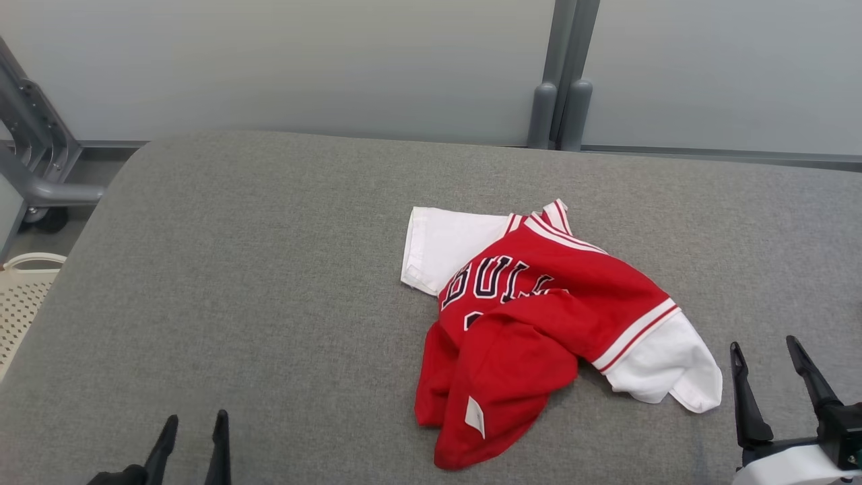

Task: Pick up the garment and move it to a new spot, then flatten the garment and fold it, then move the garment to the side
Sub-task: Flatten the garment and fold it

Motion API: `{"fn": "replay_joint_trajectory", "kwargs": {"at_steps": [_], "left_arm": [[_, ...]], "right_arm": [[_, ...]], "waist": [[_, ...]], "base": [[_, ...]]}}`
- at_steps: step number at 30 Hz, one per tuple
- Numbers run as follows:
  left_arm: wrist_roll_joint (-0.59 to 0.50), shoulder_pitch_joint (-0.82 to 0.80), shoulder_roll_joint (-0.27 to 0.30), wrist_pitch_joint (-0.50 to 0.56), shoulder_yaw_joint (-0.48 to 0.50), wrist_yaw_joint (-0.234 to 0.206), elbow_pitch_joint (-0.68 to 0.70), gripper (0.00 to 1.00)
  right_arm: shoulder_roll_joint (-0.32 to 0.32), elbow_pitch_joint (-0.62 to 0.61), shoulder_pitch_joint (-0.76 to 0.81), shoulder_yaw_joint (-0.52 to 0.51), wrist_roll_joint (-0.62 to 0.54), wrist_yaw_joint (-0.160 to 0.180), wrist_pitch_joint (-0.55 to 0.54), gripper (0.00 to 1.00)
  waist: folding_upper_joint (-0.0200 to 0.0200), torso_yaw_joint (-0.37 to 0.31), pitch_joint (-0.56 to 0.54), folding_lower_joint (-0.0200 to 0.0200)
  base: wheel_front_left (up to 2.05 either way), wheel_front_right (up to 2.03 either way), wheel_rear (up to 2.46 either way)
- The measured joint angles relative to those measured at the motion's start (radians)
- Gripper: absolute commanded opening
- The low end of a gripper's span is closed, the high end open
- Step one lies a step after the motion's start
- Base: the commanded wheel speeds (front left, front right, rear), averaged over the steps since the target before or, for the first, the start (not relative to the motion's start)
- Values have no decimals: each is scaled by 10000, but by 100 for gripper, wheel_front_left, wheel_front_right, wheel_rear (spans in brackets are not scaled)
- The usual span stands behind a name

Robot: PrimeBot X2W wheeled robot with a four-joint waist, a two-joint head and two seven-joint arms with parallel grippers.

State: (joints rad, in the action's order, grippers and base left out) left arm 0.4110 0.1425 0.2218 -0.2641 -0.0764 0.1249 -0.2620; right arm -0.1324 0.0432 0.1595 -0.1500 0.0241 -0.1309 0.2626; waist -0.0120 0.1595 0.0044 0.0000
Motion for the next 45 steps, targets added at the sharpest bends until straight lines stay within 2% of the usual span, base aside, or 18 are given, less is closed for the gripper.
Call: {"fn": "replay_joint_trajectory", "kwargs": {"at_steps": [5, 9, 12, 13, 19, 26, 35, 37, 41, 45], "left_arm": [[25, 14, -201, 92, -683, 36, -23, 100], [424, -83, -493, 1070, -1331, 40, 389, 100], [794, -158, -759, 2257, -2144, 40, 1116, 100], [1066, -158, -918, 3085, -2658, 44, 1661, 100], [1421, -277, -1051, 4844, -3423, -105, 2723, 100], [1336, -658, -1181, 5005, -3605, -282, 2777, 100], [1377, -807, -1266, 5528, -4082, -324, 2811, 100], [1287, -933, -1244, 5616, -4138, -380, 2755, 100], [1191, -1071, -1269, 5739, -4282, -468, 2483, 100], [1083, -1201, -1287, 5940, -4472, -500, 2150, 100]], "right_arm": [[-138, 433, 4, 180, 320, 0, 2, 100], [-587, 1156, -85, 414, 727, -6, -36, 100], [-1068, 1484, -340, 554, 913, -6, -888, 100], [-1308, 1569, -630, 756, 1057, -6, -1582, 100], [-1802, 1549, -1334, 1406, 1753, -6, -3219, 100], [-1906, 1580, -1337, 1653, 2196, -6, -3843, 100], [-1896, 2067, -1714, 2464, 2554, -6, -3841, 100], [-1925, 2151, -1811, 2619, 2633, -6, -3824, 93], [-1975, 2253, -1955, 2773, 2702, -6, -3760, 94], [-2044, 2278, -2024, 2901, 2746, -6, -3766, 85]], "waist": [[0, -76, 9, 0], [0, -97, 132, 0], [0, -118, 290, 0], [0, -143, 437, 0], [0, -235, 1008, 0], [0, -205, 1349, 1], [0, -190, 1649, 0], [0, -185, 1701, 1], [0, -216, 1737, 1], [0, -292, 1731, 1]], "base": [[0, 0, 0], [0, 0, 0], [0, 0, 0], [0, 0, 0], [0, 0, 0], [0, 0, 0], [0, 0, 0], [0, 0, 0], [0, 0, 0], [0, 0, 0]]}}
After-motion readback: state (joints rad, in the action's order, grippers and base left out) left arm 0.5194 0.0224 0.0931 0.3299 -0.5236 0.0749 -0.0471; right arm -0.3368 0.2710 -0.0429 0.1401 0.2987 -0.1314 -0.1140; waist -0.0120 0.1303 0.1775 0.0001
